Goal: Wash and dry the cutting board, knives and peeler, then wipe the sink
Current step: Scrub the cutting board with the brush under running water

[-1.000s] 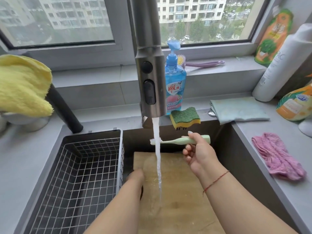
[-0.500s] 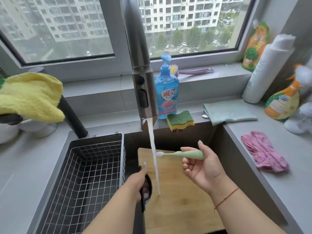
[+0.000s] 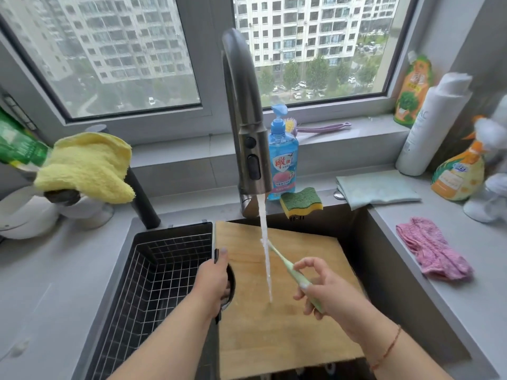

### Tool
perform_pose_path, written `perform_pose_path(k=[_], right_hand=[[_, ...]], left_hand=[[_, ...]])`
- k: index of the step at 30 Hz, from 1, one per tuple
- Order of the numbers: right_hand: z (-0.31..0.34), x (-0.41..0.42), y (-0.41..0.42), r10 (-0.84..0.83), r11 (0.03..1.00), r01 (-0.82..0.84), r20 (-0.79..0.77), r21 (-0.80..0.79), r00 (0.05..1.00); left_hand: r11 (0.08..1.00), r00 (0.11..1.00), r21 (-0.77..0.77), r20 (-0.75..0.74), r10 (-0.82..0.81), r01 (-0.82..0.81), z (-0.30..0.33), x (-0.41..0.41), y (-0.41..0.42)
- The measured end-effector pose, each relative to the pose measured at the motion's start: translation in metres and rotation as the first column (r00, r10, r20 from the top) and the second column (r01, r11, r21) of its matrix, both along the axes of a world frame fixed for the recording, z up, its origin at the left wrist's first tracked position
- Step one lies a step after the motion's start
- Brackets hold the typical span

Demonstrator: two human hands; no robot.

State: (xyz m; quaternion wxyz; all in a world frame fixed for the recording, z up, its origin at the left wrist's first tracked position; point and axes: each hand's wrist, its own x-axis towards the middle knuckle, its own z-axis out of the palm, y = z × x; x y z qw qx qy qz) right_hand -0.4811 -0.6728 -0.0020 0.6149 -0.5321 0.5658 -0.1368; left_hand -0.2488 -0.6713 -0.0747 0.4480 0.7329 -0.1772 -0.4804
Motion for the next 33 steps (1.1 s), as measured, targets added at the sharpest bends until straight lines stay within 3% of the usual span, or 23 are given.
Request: perform_pose_path(k=[3,6,9,12,17,22,27,31,33], right_hand=[[-0.003,0.015,0.025,0.123,0.98,-0.15,-0.199,-0.132,0.972],[-0.005,0.045,0.058,0.216,0.914,-0.283,-0.239,-0.292,0.947],[-0.015,0.065,0.063,0.2,0.834,-0.374,-0.409,-0.407,0.89],[-0.027,0.062,0.058,0.132,0.847,-0.381,-0.548,-0.37,0.826],[-0.023,0.096,0.082,0.295,0.801,-0.486,-0.475,-0.35,0.829],[-0.041,0.078,0.046,0.062,0.88,-0.328,-0.6,-0.344,0.797],[-0.038,0.11,0.079,0.232,0.81,-0.467,-0.537,-0.355,0.811],[-0.046,0.086,0.038,0.039,0.88,-0.351,-0.688,-0.32,0.725],[-0.045,0.082,0.046,0.015,0.897,-0.301,-0.658,-0.323,0.752]], left_hand=[[0.999,0.999,-0.023,0.033,0.028,-0.027,0.021,0.015,0.012],[0.999,0.998,-0.018,0.043,0.051,-0.051,0.027,0.031,0.024],[0.996,0.996,0.012,0.024,0.088,-0.088,0.025,0.049,0.038],[0.994,0.995,0.055,0.015,0.095,-0.096,0.014,0.069,0.052],[0.995,0.997,0.079,-0.042,0.063,-0.06,0.009,0.082,0.065],[0.991,0.997,0.126,-0.043,0.059,-0.054,0.004,0.088,0.07],[0.988,0.999,0.151,-0.006,0.044,-0.043,0.001,0.084,0.071],[0.983,0.999,0.178,-0.008,0.034,-0.032,-0.002,0.088,0.07],[0.982,0.999,0.184,0.002,0.039,-0.039,-0.001,0.087,0.069]])
